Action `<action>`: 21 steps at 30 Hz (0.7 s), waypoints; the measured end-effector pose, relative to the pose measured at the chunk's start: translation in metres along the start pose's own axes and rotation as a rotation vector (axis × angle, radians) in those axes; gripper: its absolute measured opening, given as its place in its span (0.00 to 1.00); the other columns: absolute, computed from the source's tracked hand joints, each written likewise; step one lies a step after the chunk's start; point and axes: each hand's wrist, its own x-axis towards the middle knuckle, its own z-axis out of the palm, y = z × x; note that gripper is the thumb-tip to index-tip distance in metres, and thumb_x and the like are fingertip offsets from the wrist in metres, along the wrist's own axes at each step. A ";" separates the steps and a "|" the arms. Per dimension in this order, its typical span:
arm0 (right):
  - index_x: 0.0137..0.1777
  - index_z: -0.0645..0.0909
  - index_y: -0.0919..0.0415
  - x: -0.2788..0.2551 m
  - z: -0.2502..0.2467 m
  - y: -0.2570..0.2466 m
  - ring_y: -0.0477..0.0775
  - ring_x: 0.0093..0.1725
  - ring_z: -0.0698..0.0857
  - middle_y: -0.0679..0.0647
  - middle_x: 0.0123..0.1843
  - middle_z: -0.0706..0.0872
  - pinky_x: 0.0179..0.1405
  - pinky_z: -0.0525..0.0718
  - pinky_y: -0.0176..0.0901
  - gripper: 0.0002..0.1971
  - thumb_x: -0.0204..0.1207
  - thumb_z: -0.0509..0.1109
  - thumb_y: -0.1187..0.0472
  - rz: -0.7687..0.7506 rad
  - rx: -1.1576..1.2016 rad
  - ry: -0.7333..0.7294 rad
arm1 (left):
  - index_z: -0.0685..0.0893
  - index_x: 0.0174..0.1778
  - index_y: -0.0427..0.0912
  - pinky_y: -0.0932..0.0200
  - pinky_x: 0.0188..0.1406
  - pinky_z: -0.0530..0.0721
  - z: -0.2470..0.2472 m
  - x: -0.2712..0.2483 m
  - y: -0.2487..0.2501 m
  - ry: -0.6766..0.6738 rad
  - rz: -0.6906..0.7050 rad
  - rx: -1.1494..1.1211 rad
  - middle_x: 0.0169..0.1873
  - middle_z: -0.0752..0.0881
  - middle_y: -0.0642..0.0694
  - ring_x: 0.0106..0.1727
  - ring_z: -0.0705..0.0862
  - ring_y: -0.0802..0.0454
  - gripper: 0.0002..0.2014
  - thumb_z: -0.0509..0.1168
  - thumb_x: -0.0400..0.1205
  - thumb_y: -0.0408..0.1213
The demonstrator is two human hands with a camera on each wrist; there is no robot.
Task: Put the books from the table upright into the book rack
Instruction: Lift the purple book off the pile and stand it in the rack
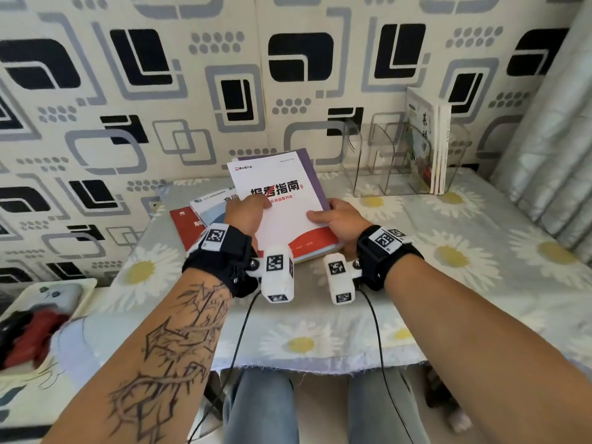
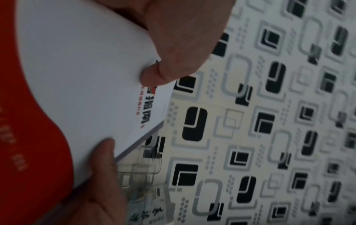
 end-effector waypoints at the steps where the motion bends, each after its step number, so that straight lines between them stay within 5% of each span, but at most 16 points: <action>1: 0.67 0.75 0.65 -0.003 -0.003 -0.002 0.62 0.54 0.90 0.61 0.60 0.89 0.57 0.88 0.59 0.21 0.76 0.75 0.65 -0.021 -0.015 0.012 | 0.83 0.56 0.32 0.52 0.38 0.90 0.004 -0.003 -0.001 -0.009 0.030 -0.032 0.46 0.90 0.38 0.43 0.89 0.38 0.15 0.65 0.74 0.29; 4: 0.66 0.70 0.64 -0.011 -0.018 -0.008 0.55 0.52 0.88 0.57 0.58 0.86 0.53 0.88 0.50 0.21 0.77 0.74 0.67 -0.119 -0.104 0.057 | 0.87 0.50 0.37 0.39 0.51 0.88 0.018 -0.007 -0.003 -0.023 0.174 -0.106 0.51 0.91 0.38 0.50 0.90 0.36 0.13 0.65 0.71 0.25; 7: 0.68 0.68 0.64 -0.018 -0.031 -0.012 0.58 0.60 0.86 0.58 0.63 0.85 0.61 0.85 0.55 0.23 0.77 0.72 0.69 -0.174 -0.098 0.122 | 0.86 0.44 0.40 0.38 0.51 0.88 0.036 -0.014 0.000 -0.067 0.259 -0.169 0.47 0.91 0.40 0.51 0.90 0.36 0.13 0.65 0.68 0.20; 14: 0.62 0.70 0.58 -0.031 -0.040 -0.010 0.59 0.60 0.83 0.57 0.61 0.84 0.59 0.85 0.56 0.22 0.68 0.65 0.68 -0.250 -0.015 0.337 | 0.85 0.43 0.37 0.40 0.49 0.89 0.070 -0.017 -0.007 -0.109 0.341 -0.152 0.43 0.90 0.42 0.49 0.89 0.37 0.20 0.68 0.54 0.24; 18: 0.64 0.71 0.61 -0.033 -0.043 -0.005 0.48 0.52 0.83 0.54 0.58 0.83 0.44 0.81 0.37 0.21 0.71 0.66 0.70 -0.220 -0.080 0.352 | 0.84 0.42 0.42 0.41 0.50 0.88 0.072 -0.015 -0.016 -0.155 0.390 -0.082 0.41 0.90 0.44 0.44 0.88 0.42 0.18 0.71 0.57 0.24; 21: 0.65 0.70 0.54 -0.035 -0.037 -0.003 0.57 0.63 0.81 0.54 0.64 0.81 0.63 0.81 0.55 0.28 0.64 0.72 0.56 -0.239 -0.234 0.493 | 0.86 0.40 0.46 0.38 0.52 0.88 0.068 -0.012 -0.022 -0.205 0.395 -0.088 0.41 0.91 0.47 0.48 0.90 0.40 0.18 0.75 0.62 0.20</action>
